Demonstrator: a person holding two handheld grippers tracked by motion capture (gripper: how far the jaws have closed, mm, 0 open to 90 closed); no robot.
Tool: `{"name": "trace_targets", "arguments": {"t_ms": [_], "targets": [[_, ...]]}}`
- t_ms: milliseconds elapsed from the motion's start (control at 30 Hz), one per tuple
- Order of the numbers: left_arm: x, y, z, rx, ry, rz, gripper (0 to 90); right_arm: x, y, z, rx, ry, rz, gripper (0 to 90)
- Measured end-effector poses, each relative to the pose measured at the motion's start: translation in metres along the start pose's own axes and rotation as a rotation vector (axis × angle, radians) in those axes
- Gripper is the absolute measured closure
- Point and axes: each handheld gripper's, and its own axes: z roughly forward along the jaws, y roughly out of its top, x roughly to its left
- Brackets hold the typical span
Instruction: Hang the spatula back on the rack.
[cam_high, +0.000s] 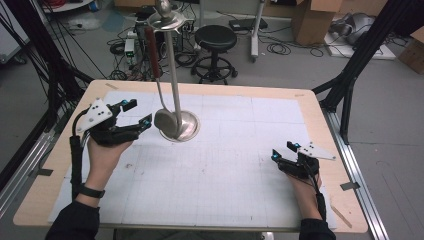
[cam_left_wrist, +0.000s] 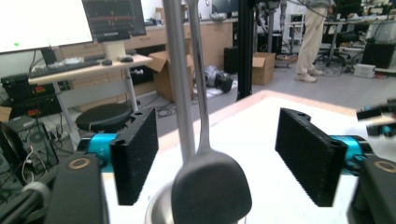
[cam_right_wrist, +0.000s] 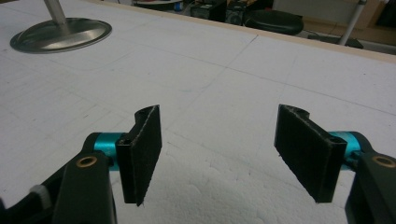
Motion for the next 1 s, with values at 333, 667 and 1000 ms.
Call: {"name": "trace_targets", "arguments": {"t_ms": [333, 667, 1000], "targets": [[0.017, -0.041, -0.031, 0.095, -0.039, -0.017, 23.5, 0.0, 0.0, 0.001, 0.007, 0.008, -0.005, 31.5], [0.024, -0.066, -0.041, 0.144, -0.041, -0.029, 23.7, 0.001, 0.0, 0.001, 0.011, 0.013, -0.018, 30.8], [0.033, -0.096, -0.057, 0.185, 0.011, -0.047, 24.0, 0.001, 0.0, 0.001, 0.015, 0.021, -0.01, 30.6]]}}
